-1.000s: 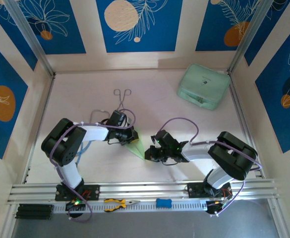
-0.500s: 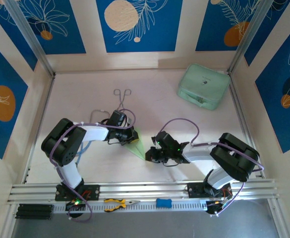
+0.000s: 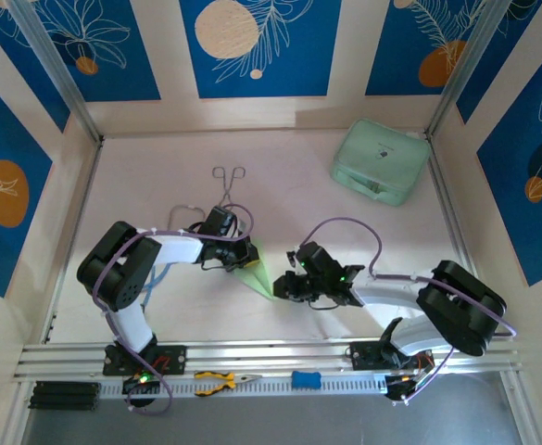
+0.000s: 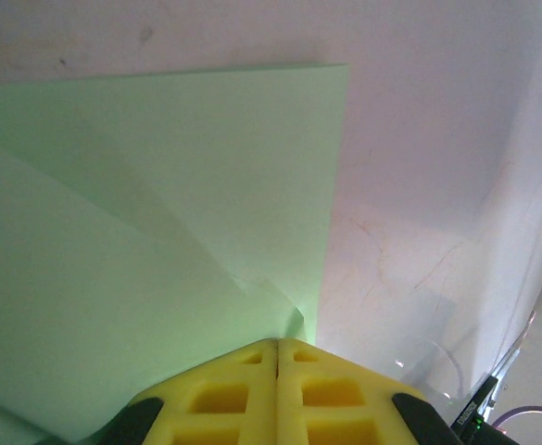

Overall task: Fold a paper plane with a square sheet of paper (pick it up from the middle)
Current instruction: Fourth fold the wing at the center of the table.

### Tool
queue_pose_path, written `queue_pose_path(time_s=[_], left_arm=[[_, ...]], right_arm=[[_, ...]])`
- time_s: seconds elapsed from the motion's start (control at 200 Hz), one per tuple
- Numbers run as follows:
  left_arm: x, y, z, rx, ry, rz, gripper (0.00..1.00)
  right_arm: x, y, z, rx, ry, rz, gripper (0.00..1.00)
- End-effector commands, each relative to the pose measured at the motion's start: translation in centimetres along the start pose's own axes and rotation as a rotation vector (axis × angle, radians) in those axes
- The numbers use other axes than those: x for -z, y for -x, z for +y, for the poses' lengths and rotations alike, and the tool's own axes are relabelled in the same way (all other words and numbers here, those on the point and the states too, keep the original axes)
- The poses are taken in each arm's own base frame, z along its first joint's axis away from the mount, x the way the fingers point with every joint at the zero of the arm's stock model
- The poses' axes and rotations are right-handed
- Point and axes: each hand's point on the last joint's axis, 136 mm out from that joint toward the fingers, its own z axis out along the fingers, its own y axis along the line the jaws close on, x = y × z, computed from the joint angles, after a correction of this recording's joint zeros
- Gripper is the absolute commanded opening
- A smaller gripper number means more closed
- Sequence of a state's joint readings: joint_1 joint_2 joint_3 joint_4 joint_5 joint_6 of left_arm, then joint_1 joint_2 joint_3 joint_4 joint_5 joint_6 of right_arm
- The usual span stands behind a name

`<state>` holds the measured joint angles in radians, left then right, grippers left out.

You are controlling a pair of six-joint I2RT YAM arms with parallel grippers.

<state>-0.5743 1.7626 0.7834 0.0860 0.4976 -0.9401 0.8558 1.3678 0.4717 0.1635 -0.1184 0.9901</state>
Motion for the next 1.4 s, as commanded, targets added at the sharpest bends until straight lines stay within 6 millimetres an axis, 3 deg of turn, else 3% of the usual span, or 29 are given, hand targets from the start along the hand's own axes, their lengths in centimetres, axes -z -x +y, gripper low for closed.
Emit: queue_pose_path(time_s=[0.0,0.08,0.33,0.455,0.535,0.83,1.395], left_arm=[[-0.1,-1.3,2.8,0.035,0.101,0.024,0.08],[-0.1,-1.3,2.8,0.037,0.100,0.026,0.08],[-0.1,-1.3,2.8,0.034,0.101,0.028,0.08],[-0.1,-1.3,2.8,0.035,0.101,0.028,0.08],[0.0,-1.3,2.8,0.032,0.103,0.026,0.08],[-0.1,-1.3,2.8,0.034,0.105,0.027,0.08],[-0.2,-1.3,3.3,0.044,0.116,0.024,0.07]], right_arm=[[-0.2,0.8,2.7,0.040,0.067,0.029,0.09],[-1.0,1.4,3.7,0.046,0.091,0.043,0.06],[-4.2,2.7,4.0,0.024,0.084,0.071,0.03],[-5.2,2.8,2.3,-0.006,0.016,0.071,0.03],[-5.5,1.9,0.7,-0.035,-0.009,0.091,0.03],[-5.4,-1.7,-2.0,-0.094,-0.005,0.139,0.03],[-2.9,-4.3,-3.6,-0.082,-0.041,0.139,0.03]])
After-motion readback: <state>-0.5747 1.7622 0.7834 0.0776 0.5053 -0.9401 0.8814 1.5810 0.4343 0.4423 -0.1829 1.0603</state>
